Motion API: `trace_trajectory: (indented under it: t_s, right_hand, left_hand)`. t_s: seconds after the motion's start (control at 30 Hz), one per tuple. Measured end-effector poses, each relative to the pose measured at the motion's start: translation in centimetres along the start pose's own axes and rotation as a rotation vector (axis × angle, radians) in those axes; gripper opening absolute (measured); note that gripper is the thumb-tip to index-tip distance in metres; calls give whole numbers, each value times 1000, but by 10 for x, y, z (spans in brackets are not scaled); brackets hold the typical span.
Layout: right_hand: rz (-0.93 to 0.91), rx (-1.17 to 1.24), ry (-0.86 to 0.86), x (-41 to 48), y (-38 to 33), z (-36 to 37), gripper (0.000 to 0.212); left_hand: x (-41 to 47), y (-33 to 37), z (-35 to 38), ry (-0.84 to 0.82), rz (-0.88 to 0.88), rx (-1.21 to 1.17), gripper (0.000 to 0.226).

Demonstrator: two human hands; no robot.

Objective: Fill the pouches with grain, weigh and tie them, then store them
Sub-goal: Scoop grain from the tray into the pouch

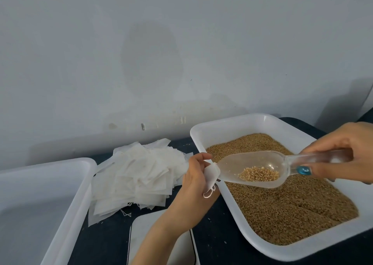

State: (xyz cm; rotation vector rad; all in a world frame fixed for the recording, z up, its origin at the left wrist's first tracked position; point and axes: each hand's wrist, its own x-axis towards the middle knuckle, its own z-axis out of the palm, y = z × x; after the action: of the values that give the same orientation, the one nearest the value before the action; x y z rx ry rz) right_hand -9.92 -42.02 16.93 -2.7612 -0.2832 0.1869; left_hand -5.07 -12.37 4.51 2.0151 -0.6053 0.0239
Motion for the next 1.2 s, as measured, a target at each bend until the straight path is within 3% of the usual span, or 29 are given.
trace_trajectory:
  t_s: [0.27, 0.43, 0.67, 0.8, 1.0, 1.2]
  right_hand:
    - [-10, -59, 57, -1, 19, 3, 44]
    - [-55, -143, 69, 0, 10, -1, 45]
    - [-90, -149, -8, 13, -19, -21, 65]
    - [-91, -161, -98, 22, -44, -36, 87]
    - [-82, -212, -107, 30, -76, -46, 90]
    - [-81, -96, -127, 28, -51, -37, 80]
  left_hand:
    - [-2, 11, -4, -16, -77, -153, 55]
    - [-3, 6, -6, -53, -30, -26, 60]
    - [-3, 2, -1, -136, -5, 67, 52]
    - [-4, 7, 1, -161, -19, -42, 28]
    - [-7, 9, -4, -153, -65, -74, 37]
    - [-12, 11, -12, -139, -76, -112, 35]
